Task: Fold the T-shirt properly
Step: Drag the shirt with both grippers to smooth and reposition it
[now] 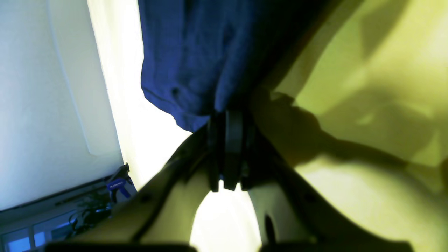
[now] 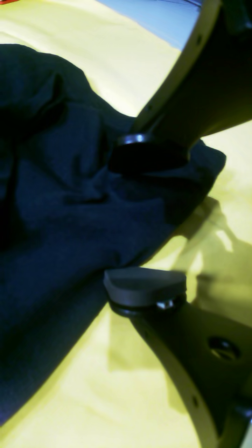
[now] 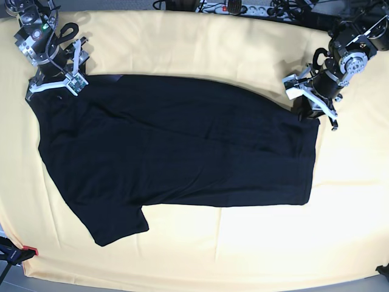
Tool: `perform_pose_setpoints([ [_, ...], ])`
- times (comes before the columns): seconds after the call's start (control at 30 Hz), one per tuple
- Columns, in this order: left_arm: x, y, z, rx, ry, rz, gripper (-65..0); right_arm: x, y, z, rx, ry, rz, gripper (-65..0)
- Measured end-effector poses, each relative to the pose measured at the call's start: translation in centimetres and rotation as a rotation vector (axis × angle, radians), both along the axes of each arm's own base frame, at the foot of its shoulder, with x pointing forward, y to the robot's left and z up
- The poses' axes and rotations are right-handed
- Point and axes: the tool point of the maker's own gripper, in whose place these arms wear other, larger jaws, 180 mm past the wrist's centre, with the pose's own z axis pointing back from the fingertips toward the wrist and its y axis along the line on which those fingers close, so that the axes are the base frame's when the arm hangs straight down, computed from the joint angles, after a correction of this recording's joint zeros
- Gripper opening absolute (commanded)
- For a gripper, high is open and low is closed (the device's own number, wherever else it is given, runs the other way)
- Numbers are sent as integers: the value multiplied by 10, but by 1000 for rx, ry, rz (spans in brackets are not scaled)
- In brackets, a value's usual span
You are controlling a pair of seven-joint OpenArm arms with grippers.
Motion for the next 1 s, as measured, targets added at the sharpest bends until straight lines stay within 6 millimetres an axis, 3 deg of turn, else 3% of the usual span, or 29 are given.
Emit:
perform_pose_setpoints([
  [0.17, -2, 0, -2, 1, 10, 2, -650, -3, -7, -10, -2, 25, -5, -217],
  [0.4, -2, 0, -2, 1, 10, 2, -650, -7, -23, -10, -62, 65, 13, -228],
  [0.47, -2, 0, -2, 0, 10, 1, -650, -9, -28, -10, -80, 80, 22, -335],
  [0.57, -2, 0, -2, 1, 11, 2, -650, -12, -41, -11, -132, 95, -9, -592],
  [0.6, -2, 0, -2, 1, 10, 2, -650, -12, -47, -12, -152, 94, -23, -650],
  [1.0, -1, -8, 9, -4, -10, 0, -650, -7, -49, 0, -185, 55, -41, -650],
])
